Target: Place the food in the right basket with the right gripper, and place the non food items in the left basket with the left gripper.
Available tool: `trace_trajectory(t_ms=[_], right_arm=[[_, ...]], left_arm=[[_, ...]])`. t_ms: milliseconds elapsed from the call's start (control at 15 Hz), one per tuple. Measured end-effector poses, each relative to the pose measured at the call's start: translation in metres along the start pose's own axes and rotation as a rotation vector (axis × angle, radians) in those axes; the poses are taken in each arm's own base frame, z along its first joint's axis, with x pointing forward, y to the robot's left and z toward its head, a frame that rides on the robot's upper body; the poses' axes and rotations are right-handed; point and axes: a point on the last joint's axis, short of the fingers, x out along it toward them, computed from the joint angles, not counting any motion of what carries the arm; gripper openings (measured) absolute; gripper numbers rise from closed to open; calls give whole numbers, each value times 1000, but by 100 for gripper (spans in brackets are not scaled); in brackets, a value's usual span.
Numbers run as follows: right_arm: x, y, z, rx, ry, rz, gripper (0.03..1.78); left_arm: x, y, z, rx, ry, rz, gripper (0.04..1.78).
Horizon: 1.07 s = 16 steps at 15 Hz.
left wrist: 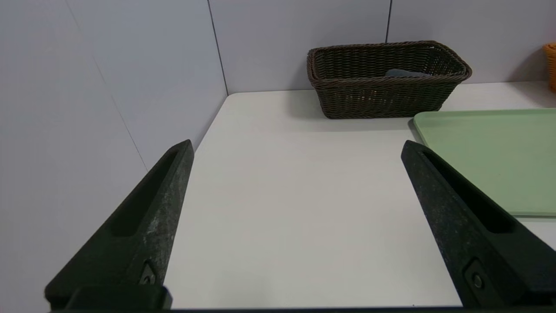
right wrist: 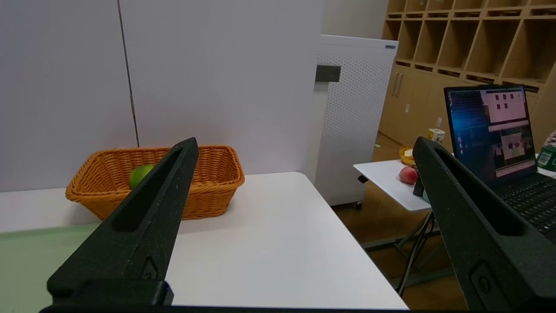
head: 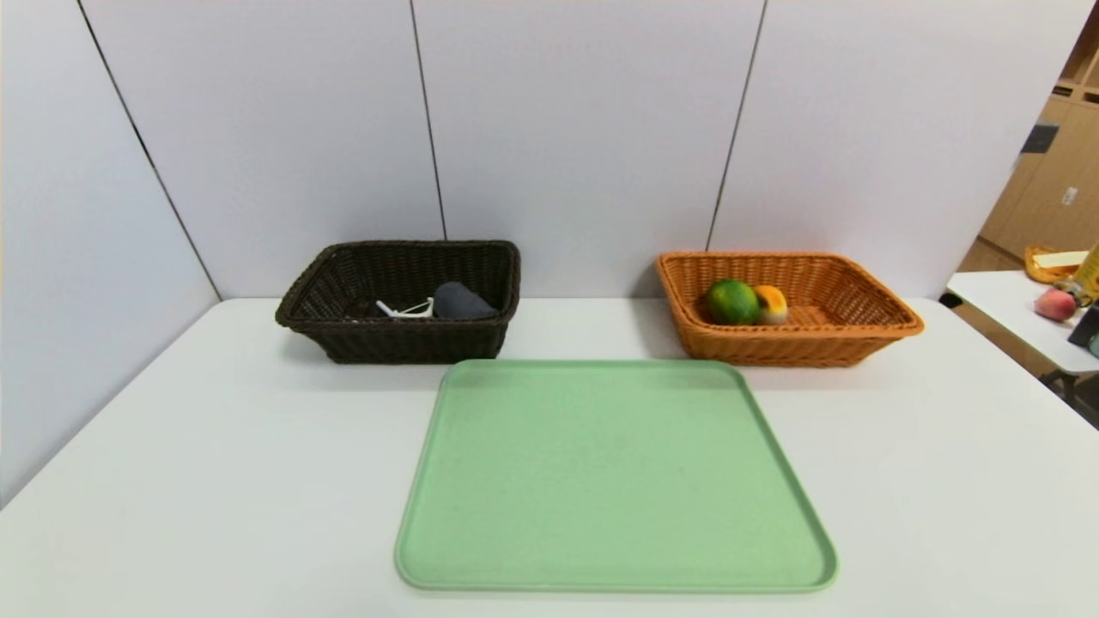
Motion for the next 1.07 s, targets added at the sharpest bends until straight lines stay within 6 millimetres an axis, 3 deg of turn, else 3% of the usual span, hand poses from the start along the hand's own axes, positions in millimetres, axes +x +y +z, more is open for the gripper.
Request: trace_trajectory(t_ms=[267, 533, 733, 867, 1067], right_arm=[[-7, 1, 3, -27, -13, -42, 170], [-30, 0, -16, -37, -23, 24, 170], [-43, -1, -30, -35, -126, 52, 170], [-43, 3, -42, -40, -202, 103, 170], [-38, 13, -80, -59, -200, 223, 170]], left_arm=[[-1, -1, -5, 2, -6, -15, 169], [2, -2, -9, 49, 2, -66, 169], [13, -4, -13, 58, -58, -58, 169], [29, -7, -25, 55, -102, -39, 169], [55, -12, -58, 81, -166, -24, 169]])
